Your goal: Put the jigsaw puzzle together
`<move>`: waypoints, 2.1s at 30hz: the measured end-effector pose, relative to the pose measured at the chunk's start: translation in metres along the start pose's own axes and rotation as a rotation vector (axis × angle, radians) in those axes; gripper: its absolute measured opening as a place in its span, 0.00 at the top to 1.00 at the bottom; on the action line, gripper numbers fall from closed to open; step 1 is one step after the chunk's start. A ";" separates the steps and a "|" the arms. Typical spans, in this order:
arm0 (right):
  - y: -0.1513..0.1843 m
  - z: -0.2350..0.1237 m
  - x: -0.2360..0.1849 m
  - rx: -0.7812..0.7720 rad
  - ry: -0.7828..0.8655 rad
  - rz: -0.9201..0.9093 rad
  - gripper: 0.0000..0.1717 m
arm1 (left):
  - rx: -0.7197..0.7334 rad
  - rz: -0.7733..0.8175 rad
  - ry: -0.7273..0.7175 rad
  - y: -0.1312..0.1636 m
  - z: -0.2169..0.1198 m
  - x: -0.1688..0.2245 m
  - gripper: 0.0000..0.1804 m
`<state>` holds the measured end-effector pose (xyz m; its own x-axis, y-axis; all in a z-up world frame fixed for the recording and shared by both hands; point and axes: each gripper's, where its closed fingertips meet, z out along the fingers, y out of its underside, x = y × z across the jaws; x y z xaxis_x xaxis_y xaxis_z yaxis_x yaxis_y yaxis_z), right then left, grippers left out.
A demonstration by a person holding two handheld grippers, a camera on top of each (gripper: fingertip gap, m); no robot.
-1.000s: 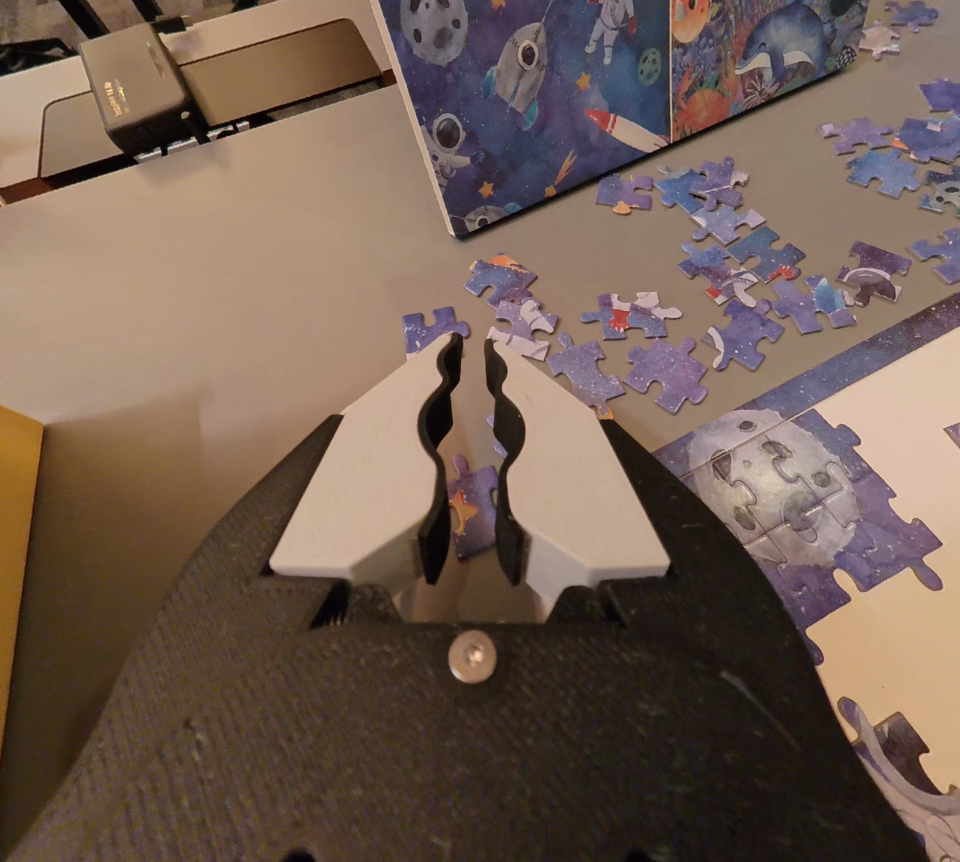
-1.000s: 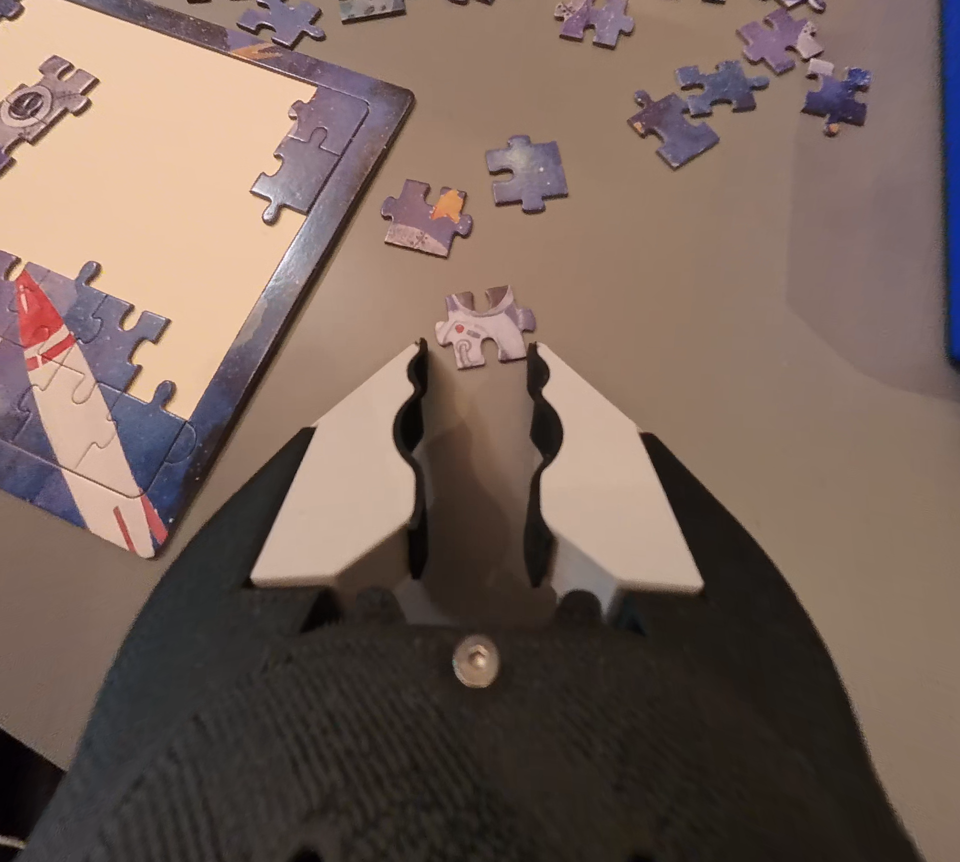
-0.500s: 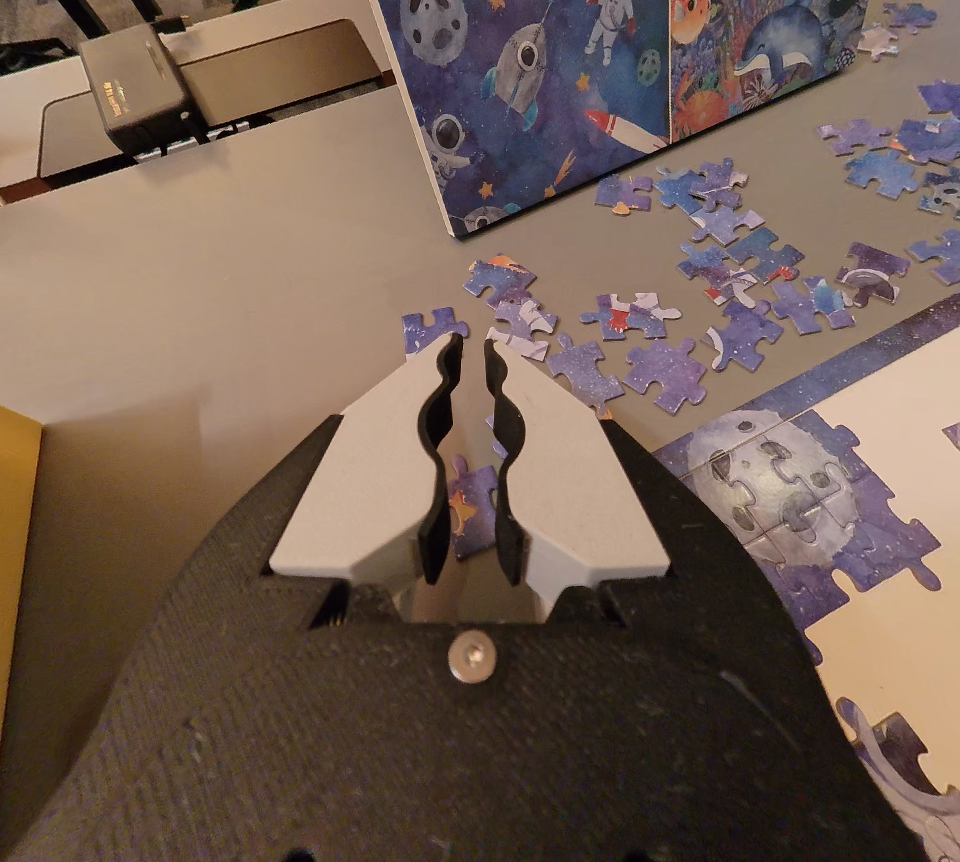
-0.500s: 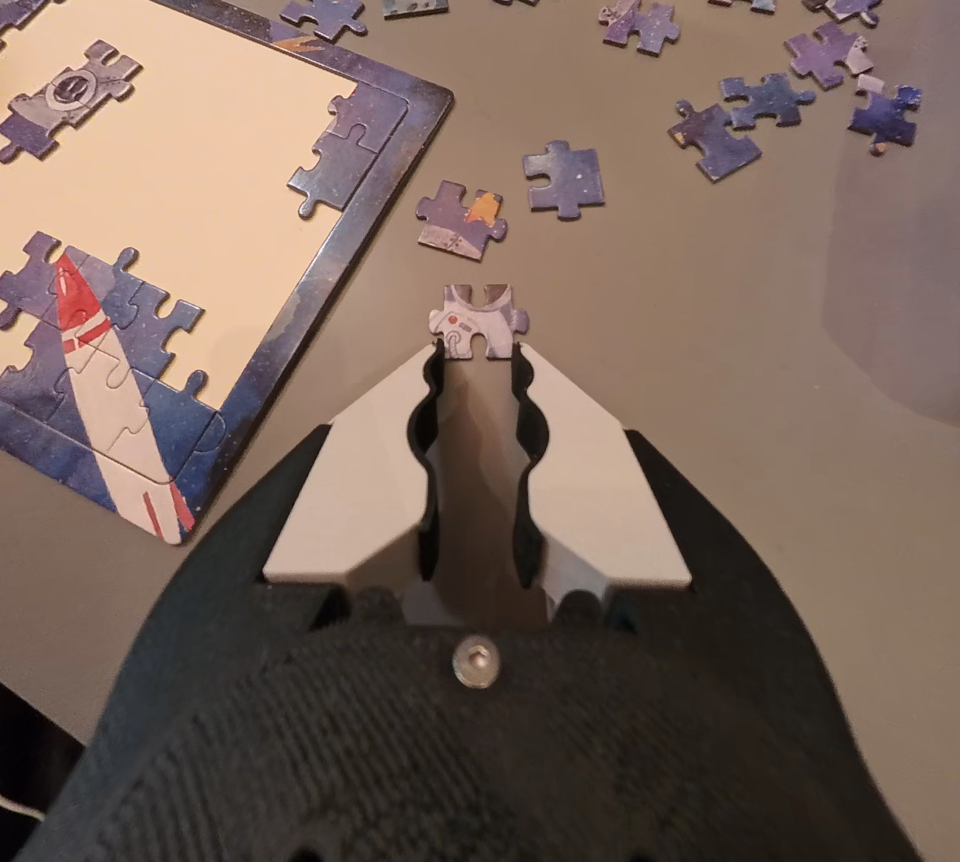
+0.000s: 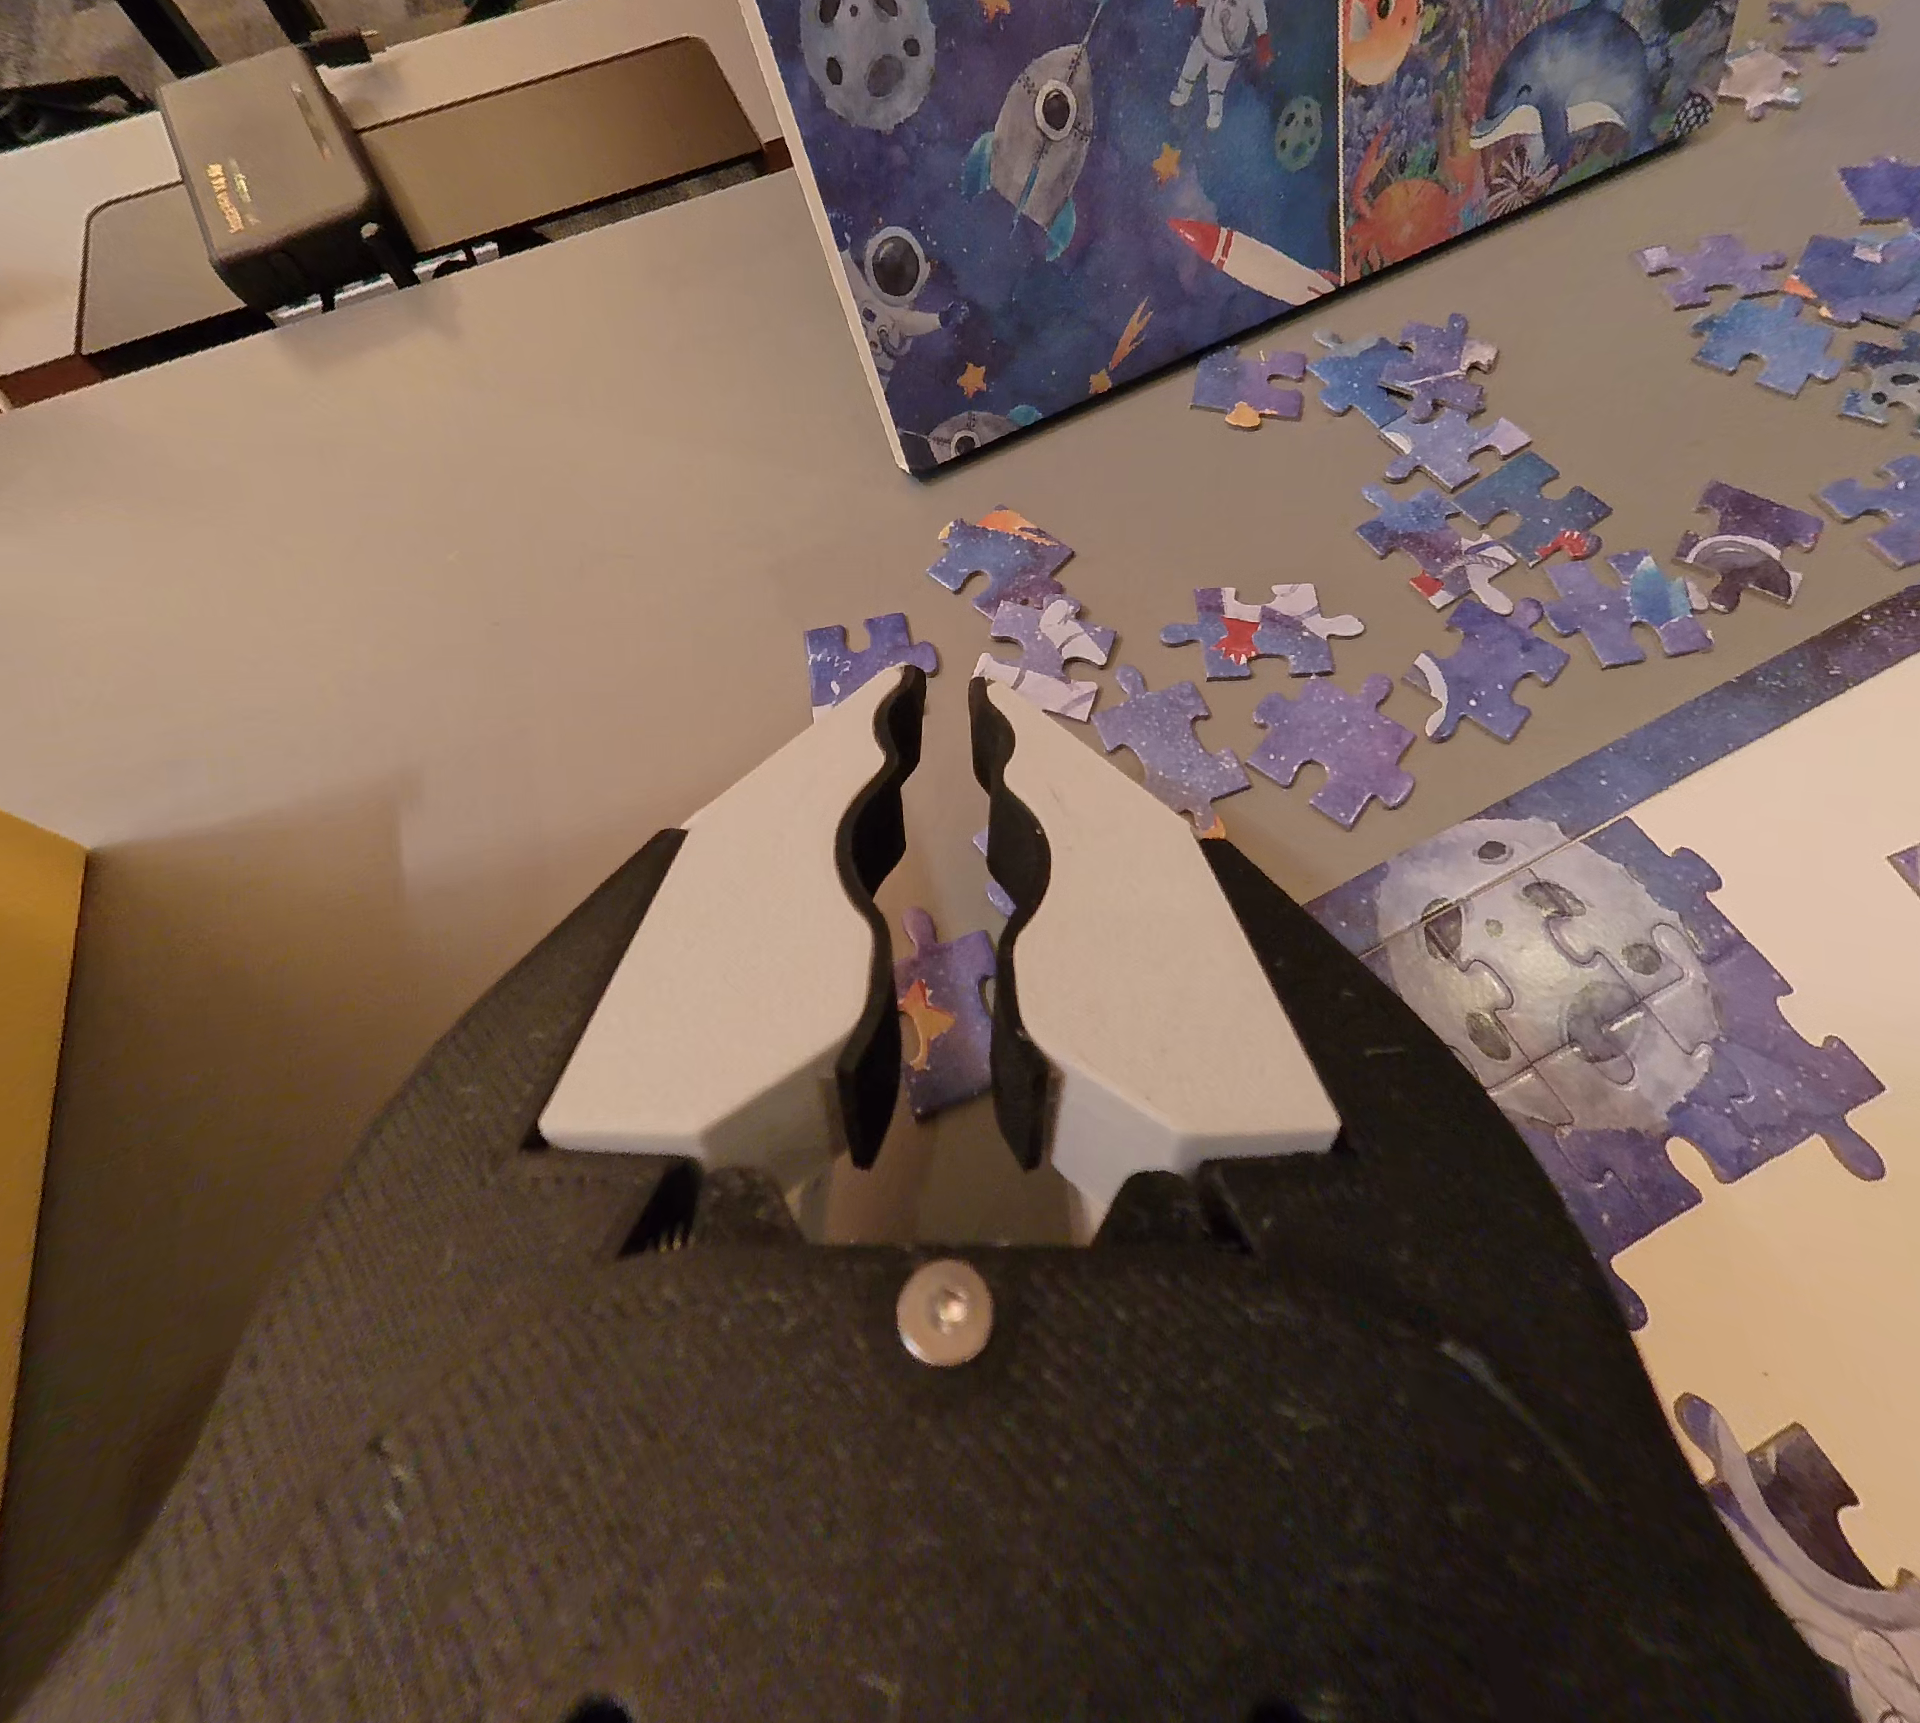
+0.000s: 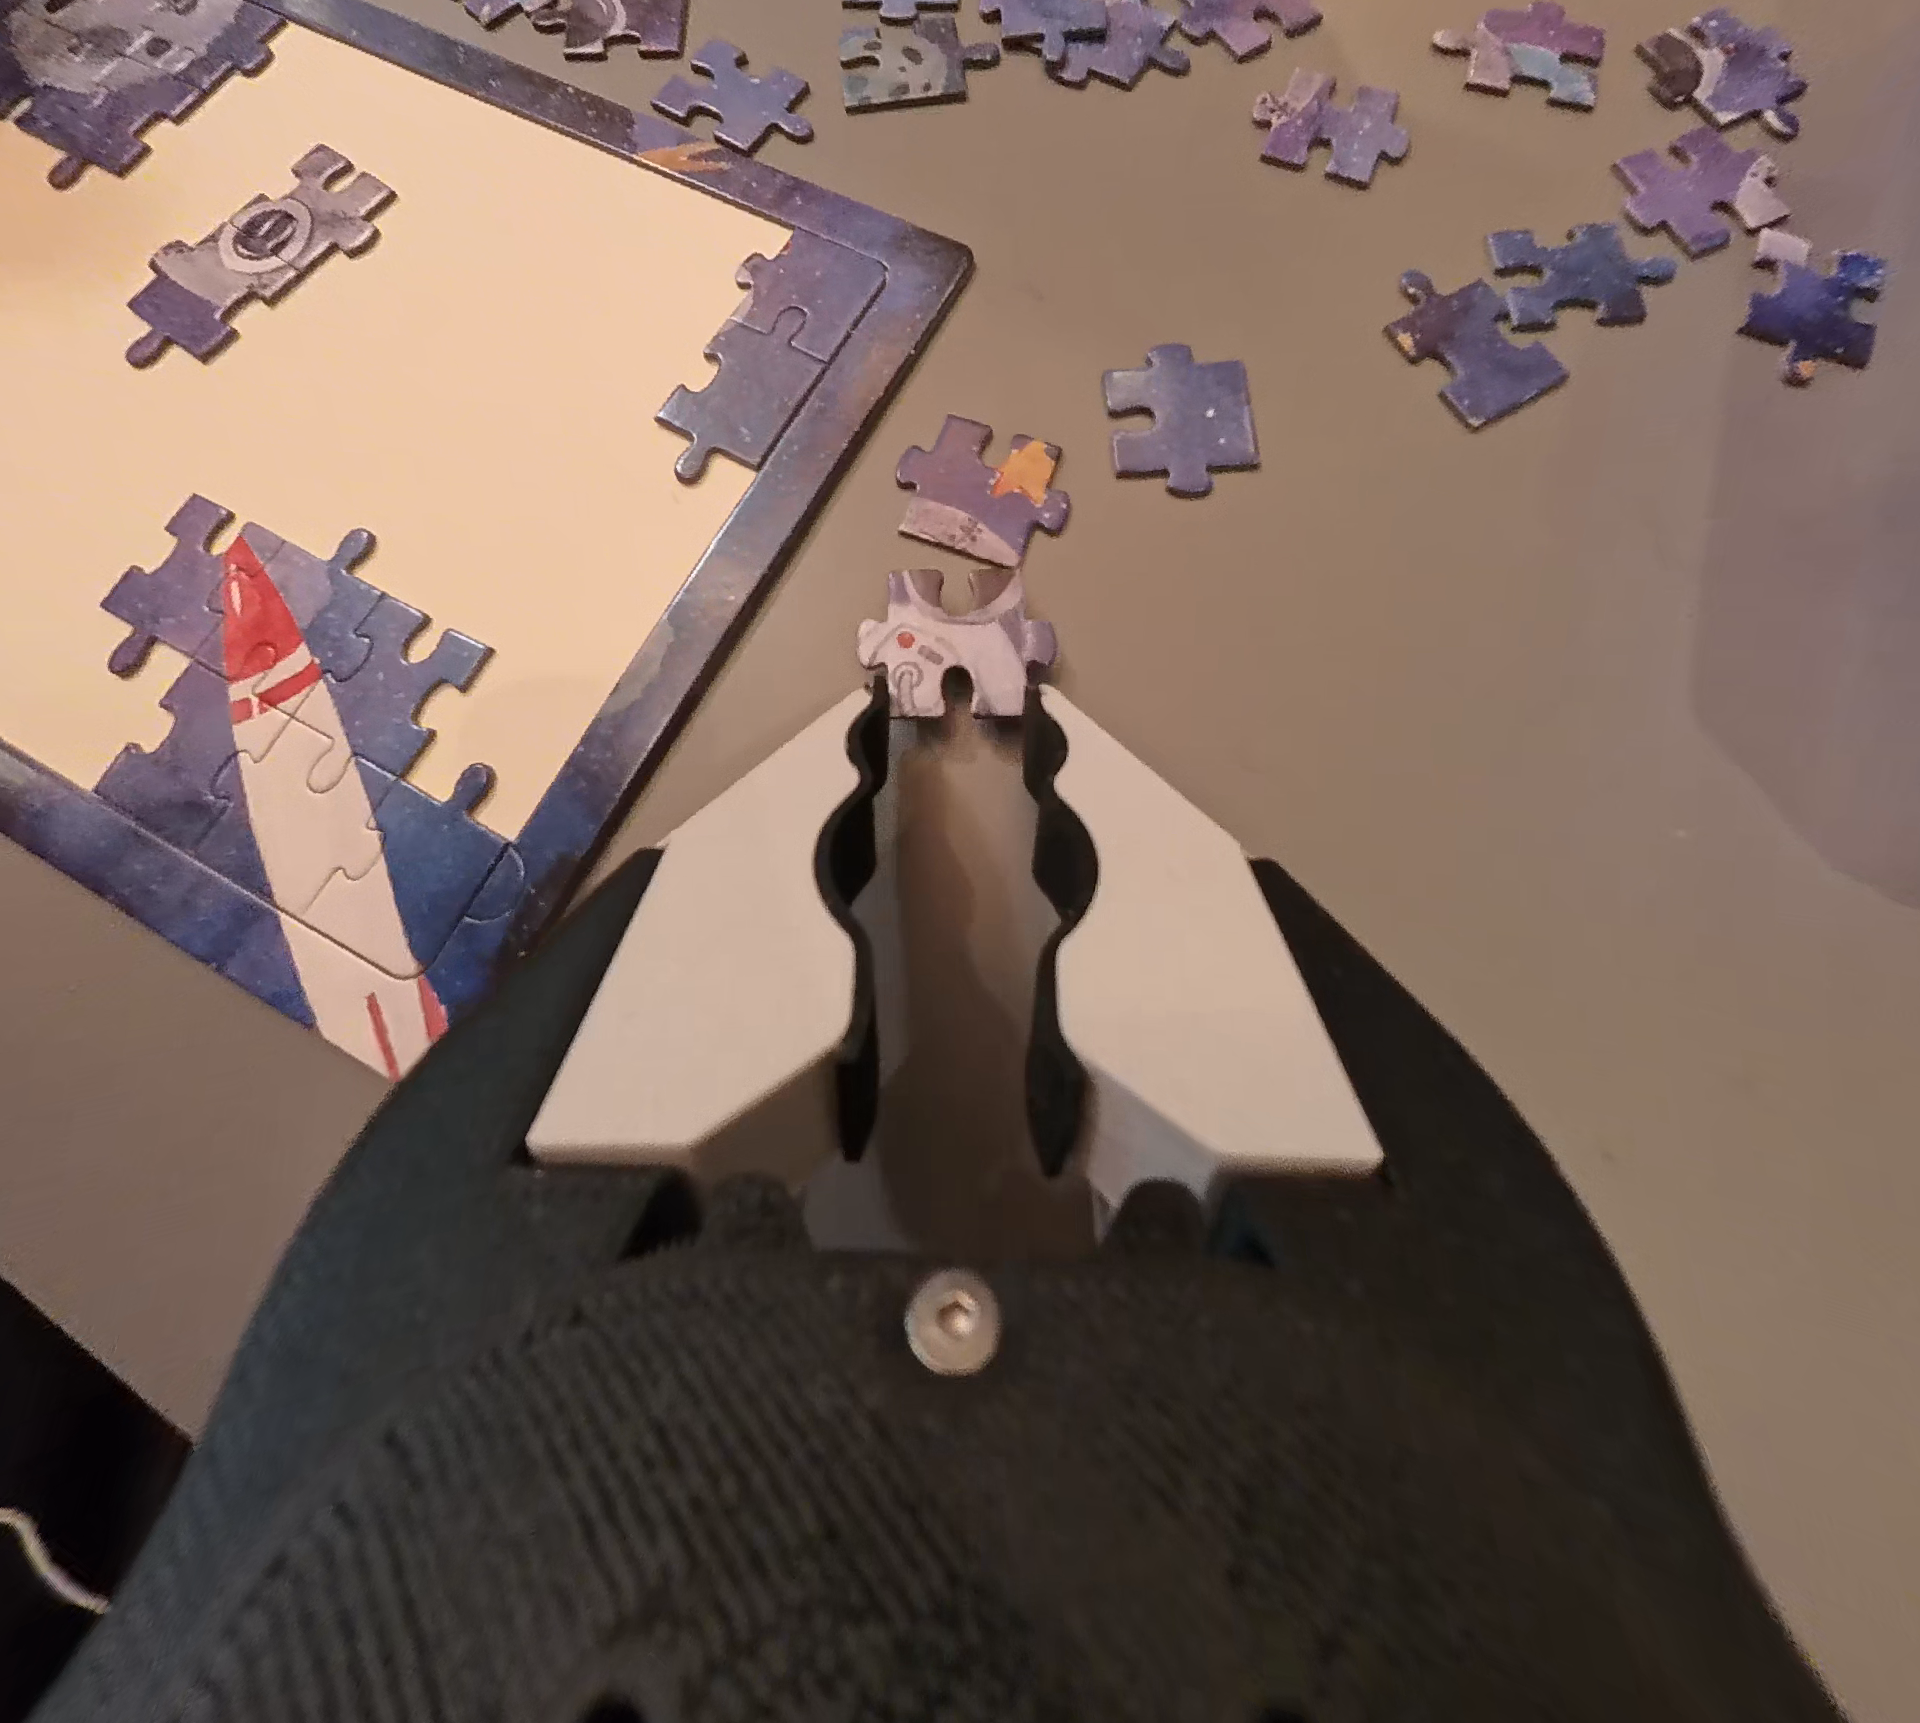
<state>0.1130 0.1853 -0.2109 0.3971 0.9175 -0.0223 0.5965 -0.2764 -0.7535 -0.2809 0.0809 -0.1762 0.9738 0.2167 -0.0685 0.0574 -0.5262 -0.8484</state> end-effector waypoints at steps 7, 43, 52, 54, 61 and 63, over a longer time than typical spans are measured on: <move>-0.014 -0.004 -0.013 0.041 -0.037 -0.020 0.94 | 0.000 0.000 0.001 0.000 0.000 0.000 0.96; -0.008 0.002 0.018 0.026 0.126 0.067 0.77 | -0.003 0.004 0.002 0.000 0.001 0.001 0.96; -0.003 0.017 0.013 -0.013 0.126 0.075 0.76 | -0.002 0.003 0.002 0.000 0.000 0.001 0.96; -0.002 0.016 0.014 -0.019 0.128 0.073 0.76 | -0.002 0.004 0.002 0.000 0.000 0.001 0.96; 0.009 -0.002 0.042 -0.066 0.252 0.058 0.78 | -0.002 0.004 0.002 0.000 0.000 0.001 0.96; 0.009 -0.005 0.044 -0.059 0.256 0.054 0.78 | -0.003 0.005 0.002 0.000 0.001 0.001 0.96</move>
<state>0.1391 0.2219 -0.2154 0.5885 0.8009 0.1107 0.6062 -0.3466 -0.7158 -0.2799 0.0814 -0.1771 0.9744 0.2129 -0.0717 0.0535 -0.5296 -0.8465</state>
